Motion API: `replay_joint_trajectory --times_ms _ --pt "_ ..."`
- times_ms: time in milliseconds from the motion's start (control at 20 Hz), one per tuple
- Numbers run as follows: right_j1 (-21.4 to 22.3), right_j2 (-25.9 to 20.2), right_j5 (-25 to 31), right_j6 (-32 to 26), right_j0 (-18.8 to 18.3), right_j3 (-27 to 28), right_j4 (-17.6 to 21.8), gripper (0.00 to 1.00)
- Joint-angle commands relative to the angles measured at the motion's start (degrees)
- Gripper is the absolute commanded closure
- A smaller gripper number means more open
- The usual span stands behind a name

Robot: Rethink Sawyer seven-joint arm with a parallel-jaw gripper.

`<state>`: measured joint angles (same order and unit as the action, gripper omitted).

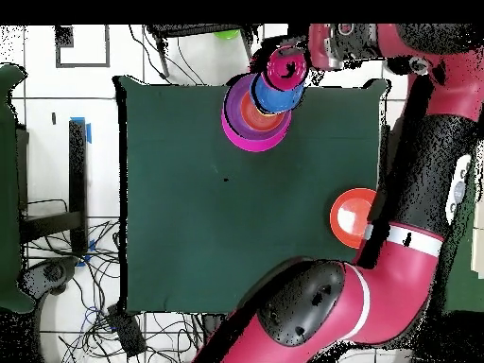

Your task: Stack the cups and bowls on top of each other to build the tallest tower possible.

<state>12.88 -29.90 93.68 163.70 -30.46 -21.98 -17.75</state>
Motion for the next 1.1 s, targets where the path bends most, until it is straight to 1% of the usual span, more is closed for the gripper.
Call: replay_joint_trajectory --times_ms 50,450,1100 --pt "-2.02 -5.42 2.03 11.79 1.69 -0.20 5.65 1.00" --pt "-3.33 -7.69 0.61 10.66 1.14 0.17 8.04 1.00" --pt "-3.53 -13.85 0.34 11.52 -0.15 0.44 13.69 1.00"
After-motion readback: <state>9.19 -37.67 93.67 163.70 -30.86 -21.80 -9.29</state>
